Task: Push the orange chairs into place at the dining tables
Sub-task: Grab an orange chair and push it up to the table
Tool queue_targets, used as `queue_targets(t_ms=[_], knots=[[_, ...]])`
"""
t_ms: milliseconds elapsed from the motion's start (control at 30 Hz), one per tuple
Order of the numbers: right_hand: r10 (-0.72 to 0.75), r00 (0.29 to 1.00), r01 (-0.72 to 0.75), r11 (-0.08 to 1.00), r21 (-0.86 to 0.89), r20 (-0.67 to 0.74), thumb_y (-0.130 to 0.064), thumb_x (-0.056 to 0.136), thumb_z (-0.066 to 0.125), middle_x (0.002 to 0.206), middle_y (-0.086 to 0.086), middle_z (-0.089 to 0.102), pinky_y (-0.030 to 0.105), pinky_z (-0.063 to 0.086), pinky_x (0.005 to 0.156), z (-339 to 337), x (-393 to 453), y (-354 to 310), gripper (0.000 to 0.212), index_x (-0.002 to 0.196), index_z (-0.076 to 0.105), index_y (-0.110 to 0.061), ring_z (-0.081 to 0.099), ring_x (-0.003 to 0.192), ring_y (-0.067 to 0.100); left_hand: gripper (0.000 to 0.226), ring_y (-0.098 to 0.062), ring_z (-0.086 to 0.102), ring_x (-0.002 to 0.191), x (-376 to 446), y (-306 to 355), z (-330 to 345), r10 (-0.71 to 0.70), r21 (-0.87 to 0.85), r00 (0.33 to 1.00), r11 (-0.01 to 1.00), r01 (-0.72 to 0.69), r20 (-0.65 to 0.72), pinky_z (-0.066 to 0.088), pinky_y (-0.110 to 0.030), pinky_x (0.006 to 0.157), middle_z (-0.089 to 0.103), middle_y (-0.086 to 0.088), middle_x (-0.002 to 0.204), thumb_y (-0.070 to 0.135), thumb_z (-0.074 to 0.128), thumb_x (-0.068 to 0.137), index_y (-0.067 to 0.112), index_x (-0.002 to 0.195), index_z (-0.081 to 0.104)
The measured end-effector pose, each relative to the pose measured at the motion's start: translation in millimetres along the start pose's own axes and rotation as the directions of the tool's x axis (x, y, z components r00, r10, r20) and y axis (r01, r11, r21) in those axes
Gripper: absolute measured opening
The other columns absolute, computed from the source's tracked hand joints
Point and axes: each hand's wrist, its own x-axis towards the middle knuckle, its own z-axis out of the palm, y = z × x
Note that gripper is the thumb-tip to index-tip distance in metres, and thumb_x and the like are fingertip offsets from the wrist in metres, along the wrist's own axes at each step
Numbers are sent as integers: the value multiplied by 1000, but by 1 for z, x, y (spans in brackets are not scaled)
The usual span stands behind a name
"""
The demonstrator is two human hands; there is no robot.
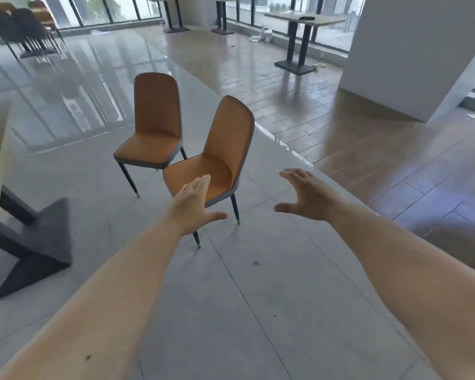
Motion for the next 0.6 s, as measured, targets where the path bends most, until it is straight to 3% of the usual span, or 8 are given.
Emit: queue_targets(t_ms=[333,600], knots=[[-107,990,109,994,-18,96,-60,75,69,154,0,33,37,31,113,0,199,135,92,147,31,-16,30,141,19,108,-22,16,147,209,-4,43,-124,-31,992,992,124,4,21,-40,117,20,-6,160,66,66,77,11,153,13],[-159,969,162,987,0,187,-63,76,67,154,2,32,37,31,112,7,353,227,94,148,29,-16,31,141,20,112,-21,16,147,362,-16,68,-243,-28,965,969,247,97,27,-45,116,19,-2,161,76,57,73,15,154,11]])
